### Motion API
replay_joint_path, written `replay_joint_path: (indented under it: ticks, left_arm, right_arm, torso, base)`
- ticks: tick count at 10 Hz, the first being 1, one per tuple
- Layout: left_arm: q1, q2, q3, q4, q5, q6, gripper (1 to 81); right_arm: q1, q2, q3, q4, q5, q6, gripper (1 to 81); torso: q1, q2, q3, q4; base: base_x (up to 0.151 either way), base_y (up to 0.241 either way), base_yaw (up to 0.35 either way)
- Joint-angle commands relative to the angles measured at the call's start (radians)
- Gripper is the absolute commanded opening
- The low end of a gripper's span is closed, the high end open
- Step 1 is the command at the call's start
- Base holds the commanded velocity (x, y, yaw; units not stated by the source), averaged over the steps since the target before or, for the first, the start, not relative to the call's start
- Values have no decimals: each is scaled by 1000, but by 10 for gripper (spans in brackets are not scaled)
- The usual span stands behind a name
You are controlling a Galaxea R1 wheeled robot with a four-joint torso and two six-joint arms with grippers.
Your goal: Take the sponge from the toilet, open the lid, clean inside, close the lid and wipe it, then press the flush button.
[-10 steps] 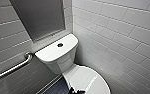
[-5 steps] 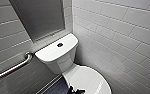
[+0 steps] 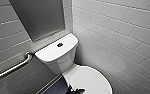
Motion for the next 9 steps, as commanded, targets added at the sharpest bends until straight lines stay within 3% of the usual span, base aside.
replay_joint_path:
  ticks: [1,4,5,9]
  left_arm:
    - [-165,-29,185,24,-91,-16,811]
    - [-165,-80,278,24,-121,-22,811]
    - [-165,-95,299,24,-134,-25,811]
    - [-165,-186,408,26,-217,-91,811]
  right_arm:
    - [-11,-22,20,-17,-47,2,10]
    - [-14,-22,20,-17,-39,2,10]
    - [-14,-22,20,-17,-38,2,10]
    - [-12,-22,23,-17,-38,2,10]
  torso:
    - [0,0,0,0]
    - [0,0,52,0]
    - [0,0,26,0]
    - [0,0,46,0]
  base:
    - [0,0,0]
    - [0,0,0]
    - [0,0,0]
    - [0,0,0]
